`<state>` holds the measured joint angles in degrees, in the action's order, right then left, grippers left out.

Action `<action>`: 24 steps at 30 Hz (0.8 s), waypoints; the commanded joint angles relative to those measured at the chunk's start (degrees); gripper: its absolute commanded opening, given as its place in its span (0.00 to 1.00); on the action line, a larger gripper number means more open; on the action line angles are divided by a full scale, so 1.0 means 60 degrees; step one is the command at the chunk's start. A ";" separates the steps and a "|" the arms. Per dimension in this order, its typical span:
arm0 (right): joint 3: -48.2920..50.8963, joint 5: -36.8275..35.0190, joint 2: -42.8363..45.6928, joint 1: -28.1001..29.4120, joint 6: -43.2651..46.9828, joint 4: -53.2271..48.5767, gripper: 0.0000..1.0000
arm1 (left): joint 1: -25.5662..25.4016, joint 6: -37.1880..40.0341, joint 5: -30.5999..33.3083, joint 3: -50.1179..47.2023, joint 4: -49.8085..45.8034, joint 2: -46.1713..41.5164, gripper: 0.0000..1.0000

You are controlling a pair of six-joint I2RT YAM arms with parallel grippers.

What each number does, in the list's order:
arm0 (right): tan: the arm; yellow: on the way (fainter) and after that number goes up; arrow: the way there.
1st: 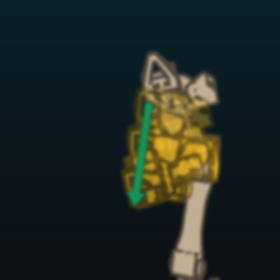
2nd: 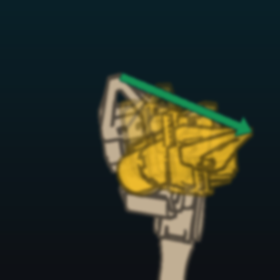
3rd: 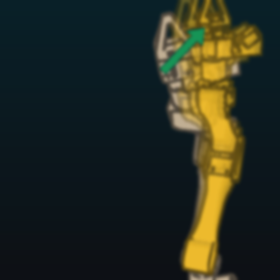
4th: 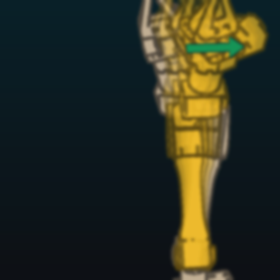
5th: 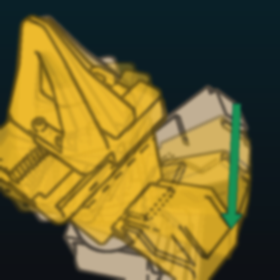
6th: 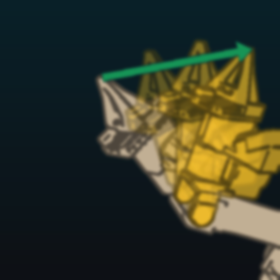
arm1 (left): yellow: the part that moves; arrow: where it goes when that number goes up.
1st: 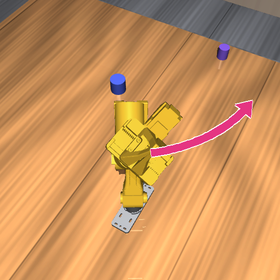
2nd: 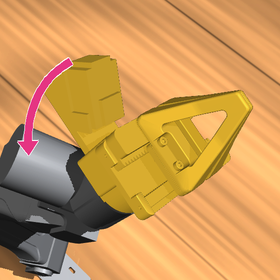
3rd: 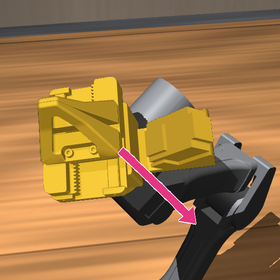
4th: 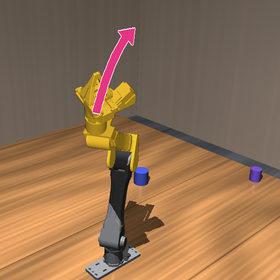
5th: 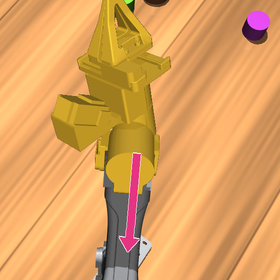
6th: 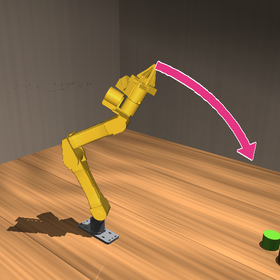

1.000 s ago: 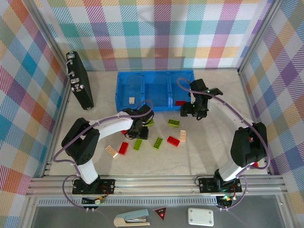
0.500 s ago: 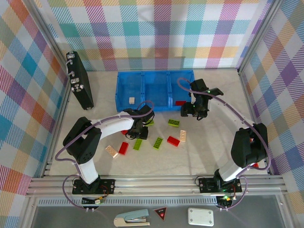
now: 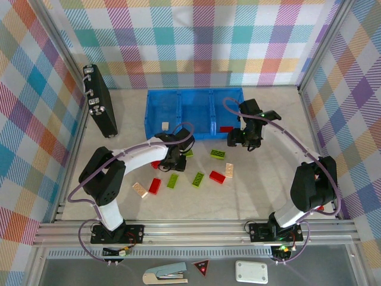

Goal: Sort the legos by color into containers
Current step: Pick up the lego from the center of the table.

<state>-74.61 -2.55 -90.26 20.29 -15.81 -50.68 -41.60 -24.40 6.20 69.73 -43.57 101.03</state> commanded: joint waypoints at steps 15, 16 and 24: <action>0.0473 -0.0245 0.1040 0.0059 -0.0162 -0.0612 0.71 | 0.0910 0.1101 0.0319 0.1705 -0.0970 -0.0507 0.38; 0.0510 -0.0260 0.1113 0.0060 -0.0182 -0.0636 0.71 | 0.1008 0.1165 0.0299 0.1778 -0.0970 -0.0495 0.38; 0.1174 -0.0295 0.1713 0.0060 -0.0417 -0.0674 0.71 | 0.1999 0.1911 0.0261 0.2546 -0.1036 -0.0128 0.38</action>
<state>-68.86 -3.88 -81.69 20.29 -16.95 -53.04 -31.51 -15.88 7.44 82.67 -48.12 99.39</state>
